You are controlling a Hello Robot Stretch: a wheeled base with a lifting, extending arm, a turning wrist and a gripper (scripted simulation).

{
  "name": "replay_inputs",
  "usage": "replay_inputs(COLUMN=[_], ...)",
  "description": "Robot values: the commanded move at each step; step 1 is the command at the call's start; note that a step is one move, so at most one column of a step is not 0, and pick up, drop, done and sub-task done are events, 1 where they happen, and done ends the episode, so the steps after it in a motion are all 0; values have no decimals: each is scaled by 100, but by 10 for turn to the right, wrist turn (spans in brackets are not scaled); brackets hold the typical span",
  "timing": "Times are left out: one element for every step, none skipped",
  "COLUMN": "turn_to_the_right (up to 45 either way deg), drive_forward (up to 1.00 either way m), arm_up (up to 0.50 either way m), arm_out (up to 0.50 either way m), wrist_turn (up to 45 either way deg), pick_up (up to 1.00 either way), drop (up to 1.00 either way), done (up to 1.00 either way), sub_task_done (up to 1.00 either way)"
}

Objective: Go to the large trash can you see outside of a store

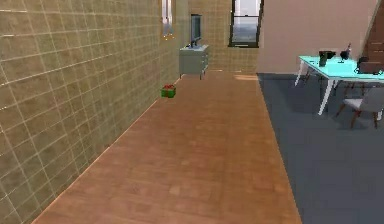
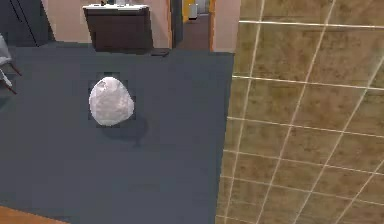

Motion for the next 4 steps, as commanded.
replay_inputs(turn_to_the_right=[450,180,0,300], drive_forward=[0,0,50,0], arm_up=[0,0,0,0], arm_out=[0,0,0,0], wrist_turn=[0,0,0,0], pick_up=[0,0,0,0], drop=[0,0,0,0], done=[0,0,0,0], sub_task_done=[0,0,0,0])
